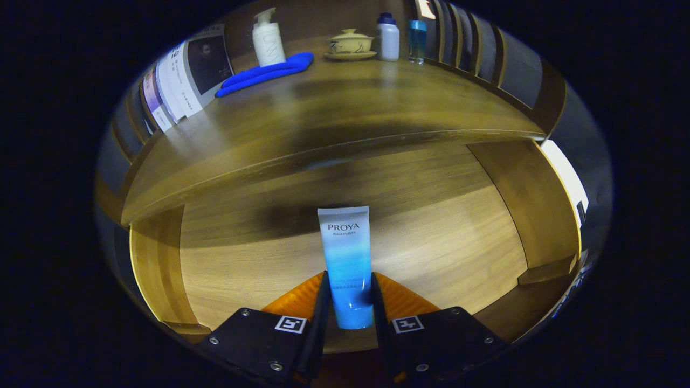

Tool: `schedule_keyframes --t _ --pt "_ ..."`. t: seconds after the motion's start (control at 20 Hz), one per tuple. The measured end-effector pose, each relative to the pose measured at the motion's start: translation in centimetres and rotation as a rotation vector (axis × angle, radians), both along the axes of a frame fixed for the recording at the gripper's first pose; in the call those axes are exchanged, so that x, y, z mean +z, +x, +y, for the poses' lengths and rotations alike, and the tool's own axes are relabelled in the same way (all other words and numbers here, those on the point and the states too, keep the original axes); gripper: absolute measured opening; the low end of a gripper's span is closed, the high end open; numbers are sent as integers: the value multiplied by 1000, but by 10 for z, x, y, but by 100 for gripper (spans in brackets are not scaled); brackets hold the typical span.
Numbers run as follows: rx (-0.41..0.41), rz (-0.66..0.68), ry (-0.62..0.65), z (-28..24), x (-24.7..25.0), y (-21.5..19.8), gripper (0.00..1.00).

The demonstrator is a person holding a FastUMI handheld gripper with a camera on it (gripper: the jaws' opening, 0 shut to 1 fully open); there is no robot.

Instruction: Pull open the drawer, take out the items inside it, and place them on the countertop above the cabinet.

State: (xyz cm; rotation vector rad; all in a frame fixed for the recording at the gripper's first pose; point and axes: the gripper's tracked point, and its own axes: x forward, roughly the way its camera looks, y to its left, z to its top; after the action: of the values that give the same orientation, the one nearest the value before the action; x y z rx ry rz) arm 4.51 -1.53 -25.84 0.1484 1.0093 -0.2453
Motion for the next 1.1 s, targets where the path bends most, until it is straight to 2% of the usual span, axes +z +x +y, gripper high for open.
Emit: schedule_keyframes --t 0.55,0.65,1.1 --pt "54 -127 -86 9 53 -30 43" --pt "54 -146 -70 14 60 -36 43" --pt "99 -282 -155 16 123 -36 43"
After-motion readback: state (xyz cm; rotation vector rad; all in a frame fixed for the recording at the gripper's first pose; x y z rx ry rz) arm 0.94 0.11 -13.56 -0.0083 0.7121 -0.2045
